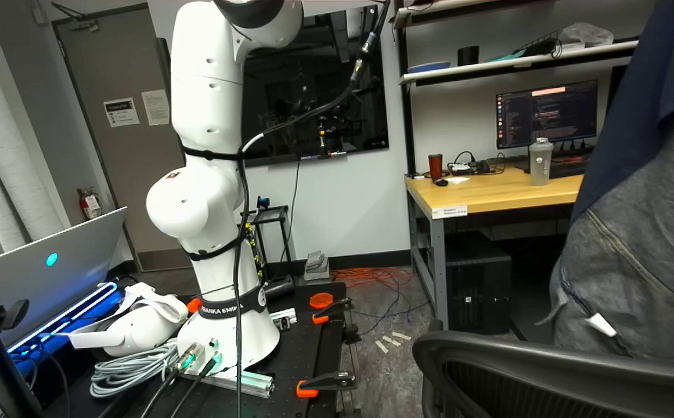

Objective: Remove the jean jacket from the backrest of the chair, place the jacket on the backrest, remove the jacket from the backrest

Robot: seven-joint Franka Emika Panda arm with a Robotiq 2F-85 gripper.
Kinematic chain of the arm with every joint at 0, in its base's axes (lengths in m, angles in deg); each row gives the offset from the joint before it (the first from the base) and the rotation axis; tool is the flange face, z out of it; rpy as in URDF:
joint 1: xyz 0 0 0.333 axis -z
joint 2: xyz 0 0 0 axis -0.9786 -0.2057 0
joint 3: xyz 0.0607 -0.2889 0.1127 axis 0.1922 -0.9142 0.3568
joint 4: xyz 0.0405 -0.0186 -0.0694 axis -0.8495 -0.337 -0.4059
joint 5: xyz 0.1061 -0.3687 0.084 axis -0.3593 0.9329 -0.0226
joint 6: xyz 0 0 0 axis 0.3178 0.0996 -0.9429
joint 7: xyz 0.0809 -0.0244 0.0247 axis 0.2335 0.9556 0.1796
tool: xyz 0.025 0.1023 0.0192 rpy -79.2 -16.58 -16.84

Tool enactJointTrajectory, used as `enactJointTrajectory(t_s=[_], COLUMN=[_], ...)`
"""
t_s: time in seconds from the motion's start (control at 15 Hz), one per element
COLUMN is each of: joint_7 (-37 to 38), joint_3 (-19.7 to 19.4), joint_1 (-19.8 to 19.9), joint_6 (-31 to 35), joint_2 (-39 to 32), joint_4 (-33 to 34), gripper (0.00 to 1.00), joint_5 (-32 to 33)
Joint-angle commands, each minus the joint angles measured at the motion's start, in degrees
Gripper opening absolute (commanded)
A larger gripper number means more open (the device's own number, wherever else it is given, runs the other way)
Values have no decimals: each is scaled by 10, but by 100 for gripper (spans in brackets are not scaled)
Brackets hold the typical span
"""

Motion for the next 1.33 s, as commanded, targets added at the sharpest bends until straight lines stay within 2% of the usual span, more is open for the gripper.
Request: enactJointTrajectory(t_s=[0.0,0.4,0.73,1.0,1.27], joint_7=[8,7,-5,-4,-16], joint_3=[1,-1,-10,-13,0], joint_1=[-13,-18,9,24,16], joint_6=[-2,-2,3,18,3], joint_2=[13,5,-25,-45,-22], joint_4=[51,96,75,0,-144], gripper=[1,1,1,1,1], joint_5=[13,2,-22,-24,-21])
